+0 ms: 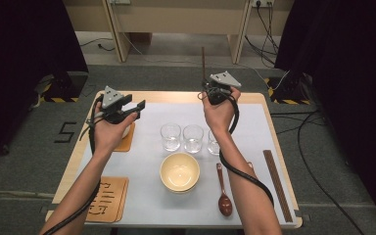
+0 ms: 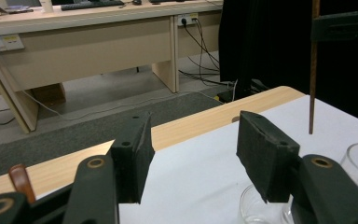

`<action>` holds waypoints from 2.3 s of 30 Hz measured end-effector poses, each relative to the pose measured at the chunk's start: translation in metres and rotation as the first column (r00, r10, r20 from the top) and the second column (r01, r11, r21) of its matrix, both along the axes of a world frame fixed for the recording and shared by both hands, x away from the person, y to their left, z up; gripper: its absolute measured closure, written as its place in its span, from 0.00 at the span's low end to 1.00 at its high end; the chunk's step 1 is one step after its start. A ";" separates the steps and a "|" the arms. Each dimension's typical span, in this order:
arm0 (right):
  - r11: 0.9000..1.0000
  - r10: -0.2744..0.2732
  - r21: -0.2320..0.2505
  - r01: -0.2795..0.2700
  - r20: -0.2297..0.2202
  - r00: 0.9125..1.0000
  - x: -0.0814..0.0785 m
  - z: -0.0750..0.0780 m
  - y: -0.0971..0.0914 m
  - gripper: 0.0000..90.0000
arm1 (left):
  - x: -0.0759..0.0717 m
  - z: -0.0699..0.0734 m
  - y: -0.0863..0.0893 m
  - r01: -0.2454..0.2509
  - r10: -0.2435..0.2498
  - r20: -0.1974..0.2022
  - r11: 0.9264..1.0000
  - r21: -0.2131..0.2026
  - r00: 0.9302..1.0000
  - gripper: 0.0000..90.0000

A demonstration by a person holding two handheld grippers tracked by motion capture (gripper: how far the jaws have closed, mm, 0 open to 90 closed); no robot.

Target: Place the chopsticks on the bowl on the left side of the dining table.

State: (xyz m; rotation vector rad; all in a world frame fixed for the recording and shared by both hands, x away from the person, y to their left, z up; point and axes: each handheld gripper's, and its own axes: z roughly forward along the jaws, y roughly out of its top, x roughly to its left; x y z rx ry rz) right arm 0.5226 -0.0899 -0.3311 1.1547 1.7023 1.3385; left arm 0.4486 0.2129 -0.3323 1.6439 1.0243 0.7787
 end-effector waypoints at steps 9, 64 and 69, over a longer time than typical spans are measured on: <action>1.000 0.008 0.000 -0.008 -0.001 1.000 0.000 -0.001 0.004 0.95 | 0.016 0.008 -0.015 0.026 -0.026 -0.004 0.999 -0.021 1.000 0.50; 0.998 0.056 -0.010 -0.056 -0.006 0.998 -0.009 -0.011 0.019 0.95 | 0.080 0.052 -0.100 0.224 -0.225 0.000 0.970 -0.092 0.974 0.57; 0.998 0.065 -0.008 -0.065 -0.006 0.998 -0.011 -0.012 0.024 0.95 | 0.084 0.051 -0.109 0.227 -0.231 -0.018 0.967 -0.115 0.973 0.60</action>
